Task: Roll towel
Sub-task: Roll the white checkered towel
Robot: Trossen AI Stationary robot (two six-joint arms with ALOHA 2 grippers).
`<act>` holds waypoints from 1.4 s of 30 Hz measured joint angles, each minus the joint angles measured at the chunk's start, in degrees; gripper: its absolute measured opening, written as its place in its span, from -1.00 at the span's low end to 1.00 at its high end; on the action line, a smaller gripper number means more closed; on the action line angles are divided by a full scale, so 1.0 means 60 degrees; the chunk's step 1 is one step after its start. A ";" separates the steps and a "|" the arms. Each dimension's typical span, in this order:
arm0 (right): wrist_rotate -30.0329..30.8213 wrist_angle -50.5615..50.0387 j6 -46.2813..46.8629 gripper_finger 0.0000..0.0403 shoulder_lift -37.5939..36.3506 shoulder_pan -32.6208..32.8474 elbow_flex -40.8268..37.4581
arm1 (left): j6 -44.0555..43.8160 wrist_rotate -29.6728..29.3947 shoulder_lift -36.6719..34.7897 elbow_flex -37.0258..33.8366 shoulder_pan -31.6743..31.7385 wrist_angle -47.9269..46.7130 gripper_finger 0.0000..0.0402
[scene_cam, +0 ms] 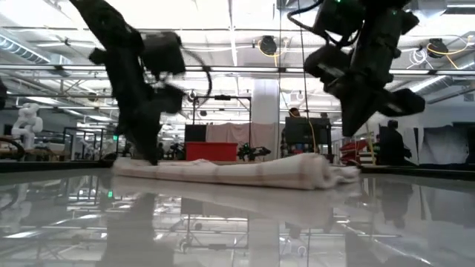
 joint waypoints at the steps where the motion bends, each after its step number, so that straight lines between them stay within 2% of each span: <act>1: 0.0003 -0.0409 -0.0331 -1.00 -0.0088 -0.0123 0.0074 | -0.0113 -0.0003 -0.0347 0.0034 -0.0003 0.0113 -0.97; 6: -0.0089 -0.1688 -0.2636 -1.00 -0.0152 -0.0781 0.0127 | -0.0483 0.0022 -0.1772 0.0064 -0.0188 0.0296 -0.97; 11: -0.0492 -0.1161 -0.4055 -1.00 -0.0043 -0.1472 0.0130 | -0.1863 0.0763 -0.2512 0.0087 -0.0624 0.0589 -0.97; 14: -0.0492 -0.0500 -0.4486 -1.00 0.0064 -0.1914 0.0138 | -0.3047 0.0767 -0.2517 0.0082 -0.1286 0.0615 -0.97; 21: -0.0496 0.0641 -0.6049 -1.00 0.0943 -0.2543 0.0142 | -0.5101 -0.0198 -0.1615 0.0092 -0.2729 0.1709 -0.90; 28: -0.0777 0.1164 -0.6843 -1.00 0.2158 -0.2689 0.0139 | -0.6765 -0.0296 0.0402 0.0094 -0.2976 0.1273 -0.85; 32: -0.0891 0.1125 -0.6767 -1.00 0.2736 -0.2608 0.0180 | -0.6783 -0.0291 0.1352 0.0139 -0.2908 0.1758 -0.85; 35: -0.1336 0.0963 -0.6525 -1.00 0.2955 -0.2489 0.0191 | -0.6659 -0.0290 0.1778 0.0181 -0.2786 0.1863 -0.84; 42: -0.1555 -0.0118 -0.5169 -1.00 0.2444 -0.1644 0.0118 | -0.5383 -0.1170 0.1822 0.0162 -0.2157 0.1669 -0.84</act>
